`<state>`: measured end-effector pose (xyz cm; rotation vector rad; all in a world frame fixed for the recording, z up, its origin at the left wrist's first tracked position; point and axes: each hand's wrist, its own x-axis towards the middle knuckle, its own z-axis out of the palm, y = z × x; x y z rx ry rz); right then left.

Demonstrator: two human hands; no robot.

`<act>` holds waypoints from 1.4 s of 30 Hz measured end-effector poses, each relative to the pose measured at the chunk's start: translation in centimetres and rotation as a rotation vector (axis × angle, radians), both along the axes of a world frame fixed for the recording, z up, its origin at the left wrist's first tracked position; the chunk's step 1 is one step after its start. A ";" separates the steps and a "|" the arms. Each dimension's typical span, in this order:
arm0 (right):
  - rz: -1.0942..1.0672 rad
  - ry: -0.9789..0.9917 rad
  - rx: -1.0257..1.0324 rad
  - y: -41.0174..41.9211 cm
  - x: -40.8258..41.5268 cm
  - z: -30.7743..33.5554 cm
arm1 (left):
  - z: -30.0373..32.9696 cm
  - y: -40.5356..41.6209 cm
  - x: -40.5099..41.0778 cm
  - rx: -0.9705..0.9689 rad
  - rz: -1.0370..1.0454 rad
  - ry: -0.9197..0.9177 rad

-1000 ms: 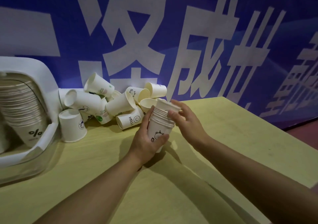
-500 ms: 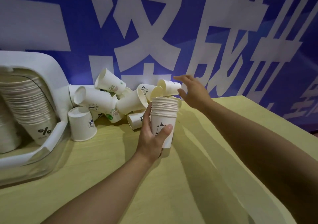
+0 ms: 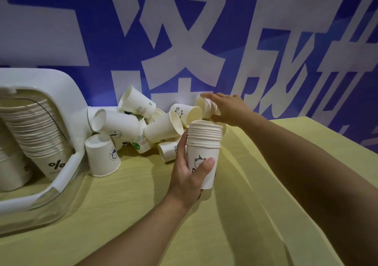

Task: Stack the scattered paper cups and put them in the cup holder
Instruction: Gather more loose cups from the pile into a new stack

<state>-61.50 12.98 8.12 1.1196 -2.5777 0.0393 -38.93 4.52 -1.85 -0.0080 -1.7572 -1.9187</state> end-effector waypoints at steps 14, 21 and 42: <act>0.009 -0.116 -0.639 4.5 5.6 2.2 | 0.4 0.6 0.7 -0.081 -0.077 0.002; 0.092 -0.541 -1.090 5.6 13.8 2.5 | 0.9 0.8 1.3 -0.191 -0.098 -0.001; -0.211 -0.221 -0.683 4.6 8.4 0.2 | 0.7 0.2 0.8 0.008 0.103 0.009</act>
